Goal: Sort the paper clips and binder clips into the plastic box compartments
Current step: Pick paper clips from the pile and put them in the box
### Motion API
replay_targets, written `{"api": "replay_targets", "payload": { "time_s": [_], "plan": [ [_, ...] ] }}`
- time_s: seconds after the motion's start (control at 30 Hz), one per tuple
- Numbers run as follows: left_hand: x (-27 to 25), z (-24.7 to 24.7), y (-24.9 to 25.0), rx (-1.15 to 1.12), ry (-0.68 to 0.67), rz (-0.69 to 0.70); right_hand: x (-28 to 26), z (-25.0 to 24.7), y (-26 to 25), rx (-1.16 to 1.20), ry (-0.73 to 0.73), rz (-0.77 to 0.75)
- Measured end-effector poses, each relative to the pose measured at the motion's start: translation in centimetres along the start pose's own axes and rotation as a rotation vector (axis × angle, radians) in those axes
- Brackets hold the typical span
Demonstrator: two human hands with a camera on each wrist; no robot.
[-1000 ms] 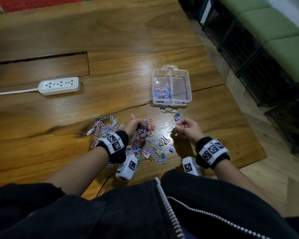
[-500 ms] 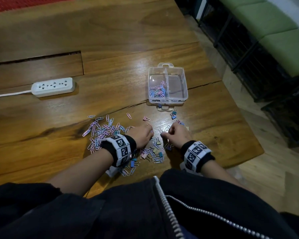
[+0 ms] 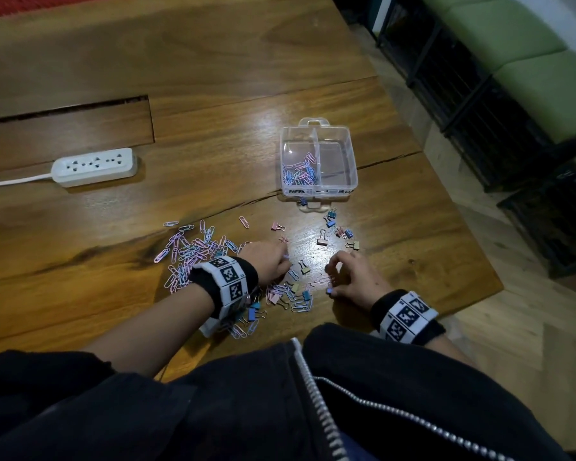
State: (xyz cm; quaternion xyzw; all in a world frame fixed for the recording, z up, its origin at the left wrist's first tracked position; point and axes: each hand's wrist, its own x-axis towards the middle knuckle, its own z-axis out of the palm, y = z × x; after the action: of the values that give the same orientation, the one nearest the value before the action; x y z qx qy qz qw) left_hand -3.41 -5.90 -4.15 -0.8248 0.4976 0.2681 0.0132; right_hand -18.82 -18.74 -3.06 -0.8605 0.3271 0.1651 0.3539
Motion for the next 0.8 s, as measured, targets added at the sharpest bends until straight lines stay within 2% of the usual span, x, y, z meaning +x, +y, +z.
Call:
{"api": "replay_targets", "payload": {
  "time_s": [0.07, 0.13, 0.2, 0.27, 0.33, 0.47, 0.53, 0.6, 0.67, 0.73, 0.8],
  "plan": [
    [-0.1, -0.3, 0.1, -0.268, -0.028, -0.018, 0.0, -0.6, 0.4, -0.008, -0.043, 0.041],
    [-0.2, -0.8, 0.2, -0.649, -0.026, -0.073, 0.0, -1.0, 0.6, 0.012, -0.026, 0.038],
    [-0.4, -1.0, 0.1, -1.107, -0.066, -0.119, 0.1, -0.8, 0.2, 0.003, 0.026, -0.027],
    [-0.6, -1.3, 0.1, -1.512, -0.153, -0.101, 0.2, -0.1, -0.2, -0.046, 0.028, -0.095],
    [-0.8, -1.5, 0.1, -1.636, -0.188, -0.07, 0.5, 0.5, -0.5, -0.115, 0.028, -0.146],
    [-1.0, -1.8, 0.2, -1.6, -0.19, -0.028, 1.1, 0.9, -0.6, -0.209, 0.032, -0.199],
    [-0.9, -1.9, 0.3, -1.483, -0.174, -0.043, 1.2, 1.1, -0.5, -0.309, 0.01, -0.239],
    [-0.7, -1.6, 0.4, -1.254, -0.143, -0.054, 1.3, 1.2, -0.5, -0.354, 0.004, -0.254],
    [-0.5, -1.2, 0.3, -0.908, -0.096, -0.009, 1.3, 1.1, -0.5, -0.308, -0.004, -0.237],
    [-0.4, -0.7, 0.2, -0.566, -0.081, 0.046, 1.3, 0.9, -0.5, -0.127, 0.009, -0.183],
    [-0.3, -0.3, 0.3, -0.273, -0.052, 0.07, 1.1, 0.5, -0.8, 0.161, 0.043, -0.118]
  ]
}}
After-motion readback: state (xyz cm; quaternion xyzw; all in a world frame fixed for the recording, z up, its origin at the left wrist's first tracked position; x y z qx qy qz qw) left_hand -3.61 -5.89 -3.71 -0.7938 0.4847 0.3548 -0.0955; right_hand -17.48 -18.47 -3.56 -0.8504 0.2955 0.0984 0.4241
